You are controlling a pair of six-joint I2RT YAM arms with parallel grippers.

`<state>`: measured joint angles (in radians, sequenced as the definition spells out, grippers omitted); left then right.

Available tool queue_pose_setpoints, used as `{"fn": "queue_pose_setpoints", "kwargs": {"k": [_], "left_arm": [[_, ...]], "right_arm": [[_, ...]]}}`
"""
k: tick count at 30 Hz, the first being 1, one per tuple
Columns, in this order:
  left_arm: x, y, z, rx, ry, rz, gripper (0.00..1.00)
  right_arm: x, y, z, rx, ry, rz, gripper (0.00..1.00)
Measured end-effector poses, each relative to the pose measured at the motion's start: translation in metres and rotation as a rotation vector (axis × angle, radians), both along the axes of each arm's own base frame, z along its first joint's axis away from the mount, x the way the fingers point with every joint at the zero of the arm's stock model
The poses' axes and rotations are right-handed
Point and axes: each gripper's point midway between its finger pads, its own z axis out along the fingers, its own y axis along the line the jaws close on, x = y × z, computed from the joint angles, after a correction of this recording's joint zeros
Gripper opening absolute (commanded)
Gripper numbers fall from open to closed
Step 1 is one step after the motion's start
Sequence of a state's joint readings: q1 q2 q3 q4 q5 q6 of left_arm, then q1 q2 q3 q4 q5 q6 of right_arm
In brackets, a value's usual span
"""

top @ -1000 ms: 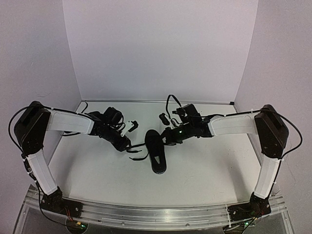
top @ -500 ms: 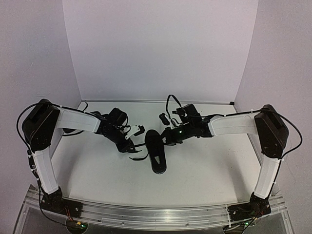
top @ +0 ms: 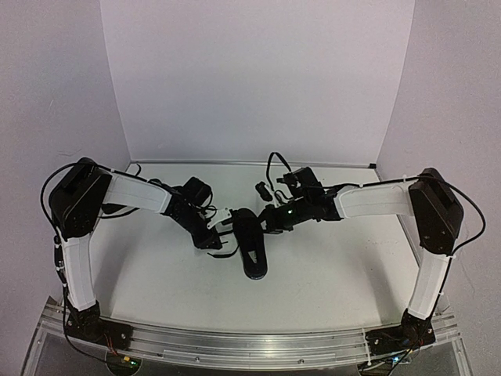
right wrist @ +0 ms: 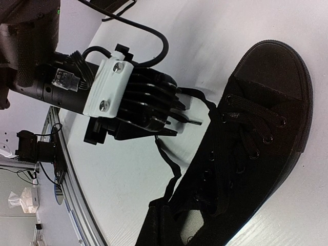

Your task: Tie the shoes

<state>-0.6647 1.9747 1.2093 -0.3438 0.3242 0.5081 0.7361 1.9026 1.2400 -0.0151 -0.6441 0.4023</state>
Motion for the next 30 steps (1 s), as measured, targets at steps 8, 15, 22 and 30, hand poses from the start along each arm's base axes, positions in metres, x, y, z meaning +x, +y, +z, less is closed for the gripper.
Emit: {"fn": "queue_pose_setpoints", "kwargs": {"k": [8,15,22,30], "left_arm": [[-0.005,0.013,-0.001,0.070,0.019,0.003,0.00],[-0.027,0.010,0.049,0.007,-0.035,-0.006,0.00],[-0.087,-0.037,0.128,-0.145,-0.143,-0.161,0.00],[-0.162,-0.071,0.178,-0.283,-0.161,-0.322,0.00]], "right_arm": [[0.000,0.000,0.000,0.000,0.000,0.000,0.00],[0.000,0.000,-0.005,-0.007,0.008,0.000,0.00],[0.004,0.004,-0.006,-0.005,0.008,0.003,0.00],[0.006,0.009,0.004,0.019,-0.008,0.019,0.00]]}}
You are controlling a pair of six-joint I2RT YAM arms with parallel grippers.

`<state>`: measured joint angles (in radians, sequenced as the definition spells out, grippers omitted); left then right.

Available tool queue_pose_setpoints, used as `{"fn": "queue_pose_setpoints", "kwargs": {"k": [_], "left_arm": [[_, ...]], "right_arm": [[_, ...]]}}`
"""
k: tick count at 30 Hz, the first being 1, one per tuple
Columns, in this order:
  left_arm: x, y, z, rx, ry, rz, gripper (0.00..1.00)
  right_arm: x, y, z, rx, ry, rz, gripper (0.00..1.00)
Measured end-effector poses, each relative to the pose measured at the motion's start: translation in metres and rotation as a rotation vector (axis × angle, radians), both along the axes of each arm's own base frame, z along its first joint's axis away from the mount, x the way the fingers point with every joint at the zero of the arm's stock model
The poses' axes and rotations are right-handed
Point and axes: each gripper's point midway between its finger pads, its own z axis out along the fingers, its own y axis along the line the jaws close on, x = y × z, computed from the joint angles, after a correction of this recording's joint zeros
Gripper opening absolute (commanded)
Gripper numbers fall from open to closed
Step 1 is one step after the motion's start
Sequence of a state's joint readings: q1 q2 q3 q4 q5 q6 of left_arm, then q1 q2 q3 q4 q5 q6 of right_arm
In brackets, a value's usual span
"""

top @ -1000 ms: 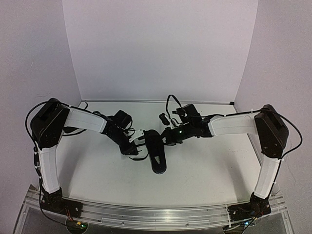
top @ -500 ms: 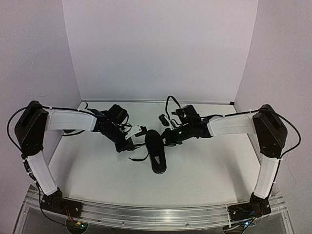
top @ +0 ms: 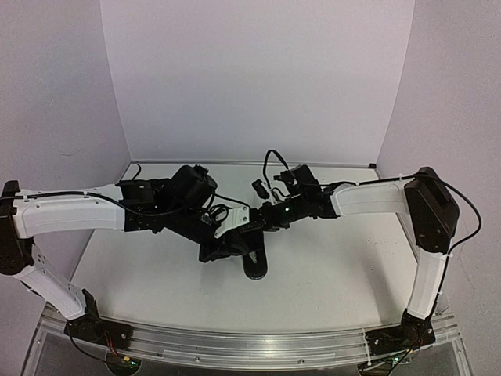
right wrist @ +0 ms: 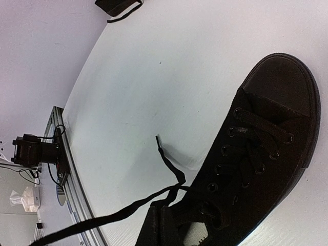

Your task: Tie the shoes

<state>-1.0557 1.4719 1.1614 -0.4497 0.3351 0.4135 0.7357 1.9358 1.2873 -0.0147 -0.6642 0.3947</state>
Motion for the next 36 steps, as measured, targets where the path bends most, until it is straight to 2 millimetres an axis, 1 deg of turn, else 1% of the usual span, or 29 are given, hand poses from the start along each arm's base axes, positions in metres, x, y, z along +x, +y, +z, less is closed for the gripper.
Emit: {"fn": "queue_pose_setpoints", "kwargs": {"k": [2,6,9,11,15,21,24,27,32,36], "left_arm": [[-0.017,-0.012,0.008,-0.038,0.002,-0.042,0.00],[-0.042,-0.030,0.011,-0.050,0.003,-0.111,0.00],[-0.051,-0.052,0.015,-0.061,0.003,-0.157,0.00],[-0.051,-0.067,0.016,-0.068,-0.007,-0.181,0.00],[-0.045,-0.087,0.010,-0.065,-0.024,-0.213,0.00],[-0.039,-0.116,-0.007,-0.054,-0.044,-0.280,0.00],[-0.036,-0.125,-0.021,-0.040,-0.049,-0.302,0.00],[-0.030,-0.129,-0.035,-0.029,-0.043,-0.307,0.01],[-0.006,-0.134,-0.049,-0.042,-0.057,-0.287,0.00],[0.017,-0.141,-0.053,-0.071,-0.073,-0.272,0.00]], "right_arm": [[0.000,0.000,0.000,0.002,0.000,0.003,0.00],[0.002,-0.002,0.001,0.005,-0.007,0.007,0.00],[0.006,-0.003,0.003,0.012,-0.014,0.011,0.00],[0.009,-0.005,0.004,0.016,-0.017,0.012,0.00],[0.013,-0.008,0.004,0.019,-0.021,0.014,0.00],[0.013,-0.009,0.003,0.025,-0.024,0.030,0.00],[0.014,-0.010,0.004,0.029,-0.029,0.038,0.00],[0.015,-0.011,0.003,0.037,-0.027,0.052,0.00],[0.016,-0.011,-0.003,0.040,-0.021,0.072,0.00],[0.015,-0.011,-0.009,0.037,-0.018,0.087,0.00]]}}
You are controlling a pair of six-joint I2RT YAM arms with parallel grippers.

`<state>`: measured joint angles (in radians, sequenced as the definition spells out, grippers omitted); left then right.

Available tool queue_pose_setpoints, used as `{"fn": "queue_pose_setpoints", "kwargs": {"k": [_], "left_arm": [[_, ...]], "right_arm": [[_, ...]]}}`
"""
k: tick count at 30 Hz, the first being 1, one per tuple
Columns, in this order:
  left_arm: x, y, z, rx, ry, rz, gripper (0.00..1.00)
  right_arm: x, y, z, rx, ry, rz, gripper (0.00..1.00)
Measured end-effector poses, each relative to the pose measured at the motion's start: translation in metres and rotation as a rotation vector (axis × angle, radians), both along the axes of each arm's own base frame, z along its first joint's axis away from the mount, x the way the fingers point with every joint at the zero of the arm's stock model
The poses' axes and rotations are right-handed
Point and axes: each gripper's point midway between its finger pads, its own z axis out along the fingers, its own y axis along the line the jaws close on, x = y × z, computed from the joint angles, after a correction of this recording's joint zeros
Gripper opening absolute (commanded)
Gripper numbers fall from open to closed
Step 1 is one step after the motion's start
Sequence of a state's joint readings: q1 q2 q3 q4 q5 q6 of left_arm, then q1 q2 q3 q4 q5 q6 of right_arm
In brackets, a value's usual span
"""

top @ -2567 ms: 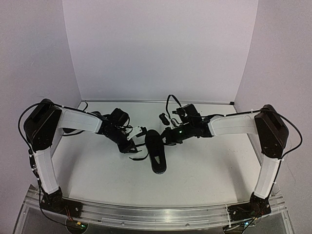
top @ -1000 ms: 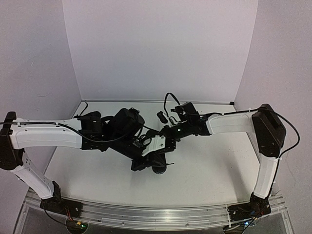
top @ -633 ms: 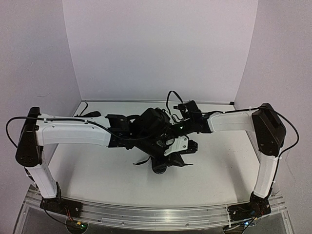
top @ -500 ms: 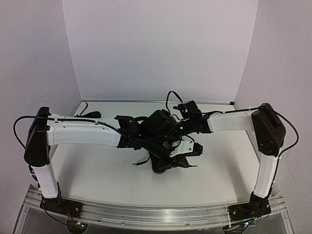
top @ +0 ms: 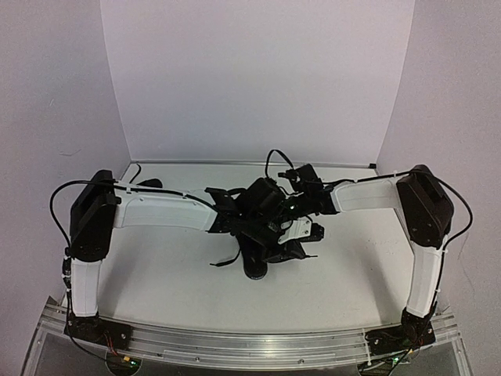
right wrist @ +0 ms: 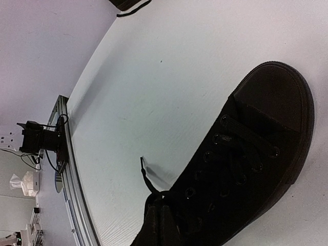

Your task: Tie the shoes

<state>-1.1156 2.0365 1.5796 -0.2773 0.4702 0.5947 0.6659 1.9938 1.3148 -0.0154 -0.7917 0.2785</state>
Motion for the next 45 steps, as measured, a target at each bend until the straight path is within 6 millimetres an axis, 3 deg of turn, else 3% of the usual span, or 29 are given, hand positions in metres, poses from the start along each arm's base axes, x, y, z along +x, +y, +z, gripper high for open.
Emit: {"fn": "queue_pose_setpoints", "kwargs": {"k": [3,10,28,34,38,45], "left_arm": [[0.013,-0.007,0.001,-0.026,-0.001,0.000,0.00],[0.020,-0.032,0.019,-0.106,-0.020,-0.059,0.00],[0.015,-0.048,0.045,-0.197,-0.058,-0.153,0.02],[0.016,-0.051,0.034,-0.184,-0.064,-0.161,0.03],[0.018,-0.055,0.026,-0.171,-0.076,-0.165,0.11],[0.026,-0.056,0.020,-0.139,-0.101,-0.110,0.44]], "right_arm": [[0.000,-0.001,-0.003,-0.003,-0.006,0.009,0.00],[0.007,-0.003,-0.008,0.002,-0.004,0.015,0.00],[0.018,-0.016,-0.004,0.029,-0.001,0.014,0.00],[0.018,-0.017,-0.003,0.035,0.000,0.019,0.00],[0.018,-0.017,-0.003,0.039,0.001,0.023,0.00],[0.019,-0.019,-0.003,0.042,0.001,0.024,0.00]]}}
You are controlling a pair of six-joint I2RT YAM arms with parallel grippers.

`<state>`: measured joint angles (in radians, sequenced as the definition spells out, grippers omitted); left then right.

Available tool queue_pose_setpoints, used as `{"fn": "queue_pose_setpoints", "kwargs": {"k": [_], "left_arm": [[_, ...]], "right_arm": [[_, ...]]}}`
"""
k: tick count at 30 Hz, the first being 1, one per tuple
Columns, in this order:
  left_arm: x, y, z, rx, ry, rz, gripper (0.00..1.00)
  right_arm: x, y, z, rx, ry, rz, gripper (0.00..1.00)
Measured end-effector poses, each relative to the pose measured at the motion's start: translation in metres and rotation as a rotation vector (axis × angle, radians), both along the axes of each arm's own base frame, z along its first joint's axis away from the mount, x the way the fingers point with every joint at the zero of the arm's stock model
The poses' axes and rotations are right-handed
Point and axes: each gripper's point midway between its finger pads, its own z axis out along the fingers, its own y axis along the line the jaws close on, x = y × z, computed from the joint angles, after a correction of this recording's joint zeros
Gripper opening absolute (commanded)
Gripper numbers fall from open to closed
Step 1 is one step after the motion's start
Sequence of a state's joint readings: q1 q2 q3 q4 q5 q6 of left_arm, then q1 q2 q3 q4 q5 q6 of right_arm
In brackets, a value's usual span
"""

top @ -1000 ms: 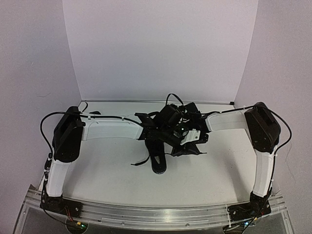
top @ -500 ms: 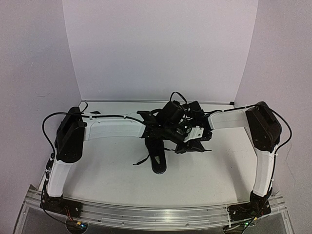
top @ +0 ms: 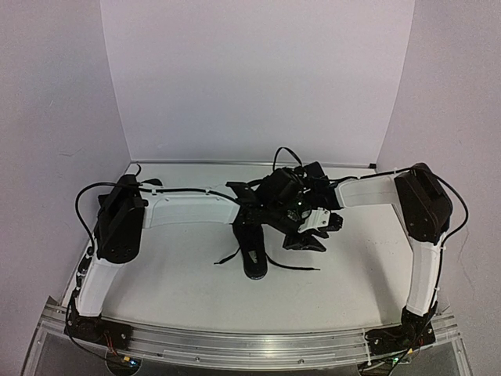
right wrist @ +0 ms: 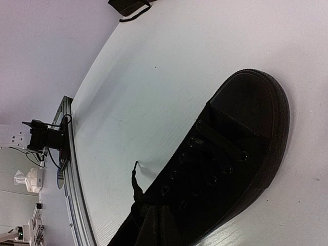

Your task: Tie the shoes

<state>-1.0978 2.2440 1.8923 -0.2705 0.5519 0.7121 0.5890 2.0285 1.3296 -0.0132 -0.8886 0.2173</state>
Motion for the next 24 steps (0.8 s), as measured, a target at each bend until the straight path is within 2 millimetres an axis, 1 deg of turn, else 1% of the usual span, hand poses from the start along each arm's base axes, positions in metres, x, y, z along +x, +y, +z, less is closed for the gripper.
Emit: {"fn": "queue_pose_setpoints", "kwargs": {"k": [5,7,10,13,16,18,20,22,24], "left_arm": [[0.005,0.001,-0.004,0.014,-0.006,0.049,0.47],[0.005,0.007,-0.008,0.026,0.004,0.073,0.48],[0.003,0.025,-0.011,0.046,0.027,0.127,0.48],[0.005,0.045,0.001,0.031,0.056,0.213,0.48],[0.012,0.077,0.024,-0.022,0.109,0.340,0.48],[0.023,0.105,0.042,-0.080,0.147,0.451,0.49],[0.037,0.137,0.058,-0.146,0.183,0.574,0.50],[0.048,0.165,0.066,-0.201,0.216,0.683,0.50],[0.055,0.191,0.066,-0.244,0.258,0.784,0.50]], "right_arm": [[0.000,0.000,0.000,0.001,0.001,0.001,0.00],[0.000,0.001,0.000,0.005,0.002,0.004,0.00],[-0.002,0.002,0.002,0.016,0.008,0.009,0.00],[-0.004,0.005,0.004,0.022,0.013,0.013,0.00],[-0.010,0.011,0.004,0.024,0.018,0.026,0.00],[-0.016,0.017,0.005,0.025,0.023,0.040,0.00],[-0.022,0.026,0.007,0.028,0.025,0.055,0.00],[-0.027,0.034,0.008,0.030,0.026,0.068,0.00],[-0.031,0.042,0.009,0.030,0.028,0.077,0.00]]}}
